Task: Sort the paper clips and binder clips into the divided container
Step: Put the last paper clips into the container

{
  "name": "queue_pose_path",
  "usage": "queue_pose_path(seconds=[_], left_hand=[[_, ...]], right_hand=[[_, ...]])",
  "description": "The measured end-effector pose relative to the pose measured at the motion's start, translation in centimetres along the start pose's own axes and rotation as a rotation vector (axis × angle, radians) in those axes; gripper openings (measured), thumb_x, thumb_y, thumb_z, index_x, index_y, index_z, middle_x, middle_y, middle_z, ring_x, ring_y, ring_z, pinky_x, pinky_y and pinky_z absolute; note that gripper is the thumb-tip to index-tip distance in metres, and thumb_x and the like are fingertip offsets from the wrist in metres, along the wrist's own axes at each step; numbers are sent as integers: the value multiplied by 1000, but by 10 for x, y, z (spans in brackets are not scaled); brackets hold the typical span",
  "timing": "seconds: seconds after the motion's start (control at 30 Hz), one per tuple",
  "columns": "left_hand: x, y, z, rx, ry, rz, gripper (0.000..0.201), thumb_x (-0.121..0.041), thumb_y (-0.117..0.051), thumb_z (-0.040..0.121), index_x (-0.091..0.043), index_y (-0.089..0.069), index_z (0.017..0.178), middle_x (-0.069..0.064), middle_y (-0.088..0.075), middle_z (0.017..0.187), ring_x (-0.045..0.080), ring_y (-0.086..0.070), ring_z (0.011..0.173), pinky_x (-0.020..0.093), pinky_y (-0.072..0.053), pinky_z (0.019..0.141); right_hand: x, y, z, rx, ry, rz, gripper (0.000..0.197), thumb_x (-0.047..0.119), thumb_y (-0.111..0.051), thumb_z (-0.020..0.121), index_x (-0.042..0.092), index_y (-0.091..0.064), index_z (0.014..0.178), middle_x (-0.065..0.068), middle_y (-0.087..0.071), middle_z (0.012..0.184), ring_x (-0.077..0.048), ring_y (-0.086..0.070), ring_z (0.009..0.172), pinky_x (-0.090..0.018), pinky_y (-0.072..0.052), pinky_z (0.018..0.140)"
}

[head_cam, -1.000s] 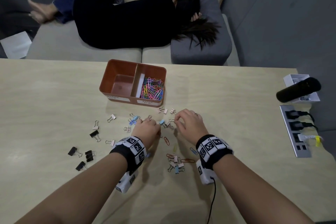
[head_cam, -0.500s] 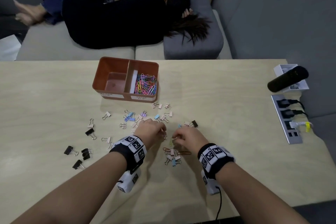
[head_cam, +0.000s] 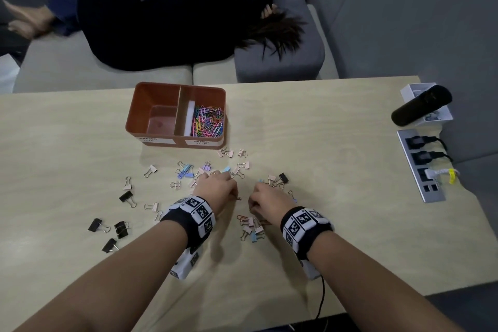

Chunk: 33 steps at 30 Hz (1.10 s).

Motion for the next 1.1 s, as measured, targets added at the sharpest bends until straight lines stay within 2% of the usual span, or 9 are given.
queue_pose_path(seconds=[0.17, 0.33, 0.43, 0.5, 0.67, 0.73, 0.87, 1.0, 1.1], left_hand=[[-7, -1, -6, 21, -32, 118, 29, -22, -56, 89, -23, -55, 119, 1, -57, 119, 24, -50, 116, 36, -34, 100], [-4, -7, -10, 12, 5, -76, 19, -30, -48, 93, -23, -60, 106, -1, -64, 109, 21, -53, 108, 32, -40, 93], [-12, -13, -16, 20, -48, -169, 17, -30, -53, 92, -20, -63, 102, -1, -66, 106, 21, -53, 107, 31, -42, 93], [-18, -19, -20, 26, -71, -199, 19, -32, -54, 92, -20, -63, 104, -1, -67, 106, 21, -53, 107, 30, -41, 92], [-29, -28, -26, 16, -98, -146, 23, -30, -52, 93, -23, -59, 113, -5, -67, 111, 20, -54, 110, 32, -42, 94], [-30, -33, -28, 35, -93, -107, 23, -33, -53, 92, -26, -60, 112, -5, -67, 111, 20, -54, 111, 34, -42, 94], [-30, -37, -29, 17, -76, -81, 22, -38, -52, 92, -30, -60, 110, -6, -63, 111, 20, -51, 114, 34, -37, 92], [-32, -35, -29, -13, -55, -110, 20, -37, -52, 92, -28, -62, 107, -6, -60, 113, 20, -49, 114, 34, -36, 91], [-32, -34, -28, 5, -32, -107, 19, -37, -53, 92, -26, -63, 104, -4, -58, 112, 20, -48, 112, 35, -36, 90]], right_hand=[[1, 2, -5, -9, 6, -22, 15, 20, -51, 91, 17, -64, 98, -3, -59, 108, -25, -59, 98, -36, -50, 80], [-25, 16, -20, -151, -86, 265, 17, 19, -56, 91, 21, -64, 105, 6, -60, 96, -14, -59, 89, -30, -49, 85], [-41, 23, -35, -200, -90, 307, 16, 16, -63, 88, 15, -68, 103, 2, -59, 95, -12, -57, 86, -25, -48, 85], [-46, 20, -45, -171, -103, 336, 16, 16, -64, 87, 14, -68, 103, 2, -58, 91, -12, -57, 81, -23, -47, 81], [-41, -10, -60, -47, -86, 272, 24, 19, -62, 87, 21, -62, 111, 17, -46, 76, 0, -45, 69, -16, -35, 64], [-34, -18, -59, -45, -65, 207, 23, 18, -59, 89, 20, -61, 112, 18, -40, 76, -7, -44, 73, -18, -34, 68], [-36, -25, -57, -96, -120, 218, 15, 21, -57, 91, 13, -63, 103, 6, -43, 90, -13, -43, 84, -22, -34, 76], [-35, -27, -56, -90, -122, 199, 14, 21, -56, 92, 10, -64, 97, -3, -49, 102, -21, -54, 90, -32, -45, 82], [-36, -26, -60, -99, -124, 161, 14, 22, -54, 93, 13, -63, 98, -4, -54, 108, -25, -56, 96, -36, -47, 83]])
Point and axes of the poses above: each hand's wrist, its own z-axis towards the middle knuckle, its own y-axis out of the back of the hand, x = y × z, the point moved 7 cm from there along z, towards the middle knuckle
